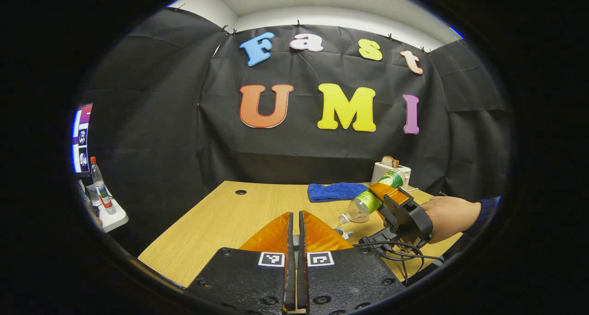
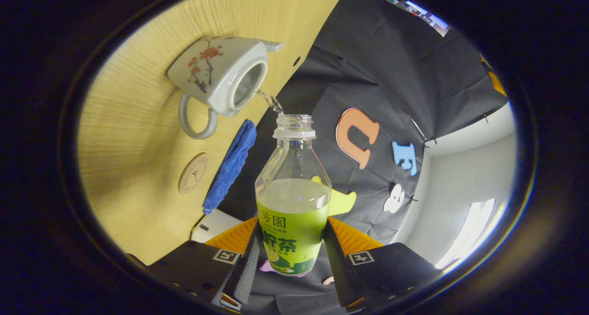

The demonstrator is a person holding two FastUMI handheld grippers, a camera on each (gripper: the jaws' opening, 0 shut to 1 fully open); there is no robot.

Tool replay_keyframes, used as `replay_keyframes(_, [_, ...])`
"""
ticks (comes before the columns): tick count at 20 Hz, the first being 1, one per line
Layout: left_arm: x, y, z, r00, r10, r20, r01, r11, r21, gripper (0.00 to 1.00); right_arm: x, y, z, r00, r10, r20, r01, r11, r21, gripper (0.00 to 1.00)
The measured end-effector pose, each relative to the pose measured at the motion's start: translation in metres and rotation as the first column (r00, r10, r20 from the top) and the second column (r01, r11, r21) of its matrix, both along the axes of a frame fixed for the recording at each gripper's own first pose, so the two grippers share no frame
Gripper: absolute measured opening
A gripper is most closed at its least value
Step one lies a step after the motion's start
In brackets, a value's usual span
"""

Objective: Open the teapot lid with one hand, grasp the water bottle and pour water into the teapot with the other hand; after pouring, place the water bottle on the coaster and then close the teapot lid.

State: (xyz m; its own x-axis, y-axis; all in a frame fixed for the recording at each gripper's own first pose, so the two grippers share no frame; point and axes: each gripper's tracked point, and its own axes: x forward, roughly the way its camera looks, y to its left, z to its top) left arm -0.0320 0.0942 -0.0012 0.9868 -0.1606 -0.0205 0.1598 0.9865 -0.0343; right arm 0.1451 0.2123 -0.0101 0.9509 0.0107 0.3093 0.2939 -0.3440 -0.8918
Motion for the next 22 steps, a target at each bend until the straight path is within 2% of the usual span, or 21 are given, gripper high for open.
replay_keyframes(22, [0.004, 0.003, -0.006, 1.000, 0.001, -0.015, -0.001, 1.000, 0.006, 0.04, -0.010, 0.018, 0.012, 0.996, 0.048, 0.069, -0.039, 0.991, -0.124, 0.70])
